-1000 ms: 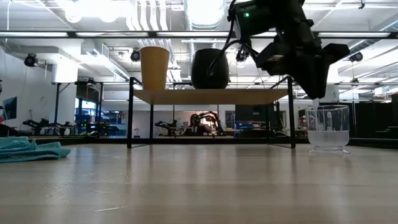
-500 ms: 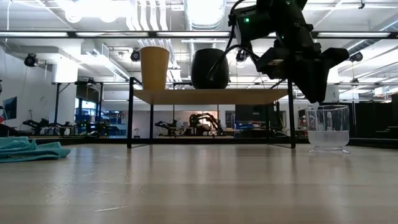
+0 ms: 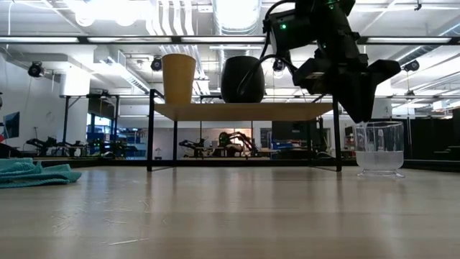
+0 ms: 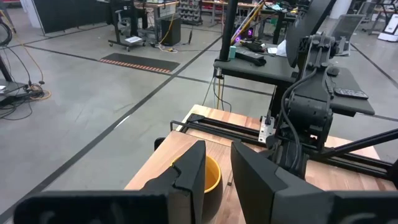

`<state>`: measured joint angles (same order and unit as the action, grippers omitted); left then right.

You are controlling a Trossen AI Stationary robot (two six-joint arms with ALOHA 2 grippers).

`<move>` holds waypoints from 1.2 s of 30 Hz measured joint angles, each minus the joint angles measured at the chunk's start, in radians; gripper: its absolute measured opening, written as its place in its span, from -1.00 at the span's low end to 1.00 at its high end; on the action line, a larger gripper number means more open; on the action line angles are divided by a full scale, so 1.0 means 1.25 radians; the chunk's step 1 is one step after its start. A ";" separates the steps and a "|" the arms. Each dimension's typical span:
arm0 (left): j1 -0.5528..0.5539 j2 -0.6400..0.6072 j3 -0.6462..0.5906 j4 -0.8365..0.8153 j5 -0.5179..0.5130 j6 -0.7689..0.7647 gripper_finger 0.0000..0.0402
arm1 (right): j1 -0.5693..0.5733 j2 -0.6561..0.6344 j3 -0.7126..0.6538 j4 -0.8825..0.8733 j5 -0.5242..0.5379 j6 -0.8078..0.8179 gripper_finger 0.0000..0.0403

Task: Stack small to large cups/mugs on shelf
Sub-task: Put the transparent mug on the shelf

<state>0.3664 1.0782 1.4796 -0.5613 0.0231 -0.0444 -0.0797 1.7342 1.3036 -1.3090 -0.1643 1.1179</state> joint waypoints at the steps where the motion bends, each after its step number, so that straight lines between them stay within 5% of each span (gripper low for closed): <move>1: 0.000 0.000 0.000 0.000 0.000 0.000 -0.68 | 0.000 0.001 -0.001 0.002 0.000 0.000 -0.66; 19: 0.000 0.000 0.000 0.000 0.000 0.002 -0.68 | -0.001 0.002 -0.050 0.017 -0.036 -0.048 -0.80; 28: 0.000 0.000 0.000 0.000 -0.001 0.007 -0.68 | 0.010 0.003 -0.022 -0.001 -0.036 -0.246 -0.96; 36: 0.000 0.000 0.000 0.000 -0.001 0.007 -0.68 | 0.049 0.003 0.087 -0.171 -0.032 -0.413 -0.96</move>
<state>0.3664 1.0782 1.4796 -0.5613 0.0223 -0.0360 -0.0179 1.7376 1.4124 -1.5226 -0.2038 0.6019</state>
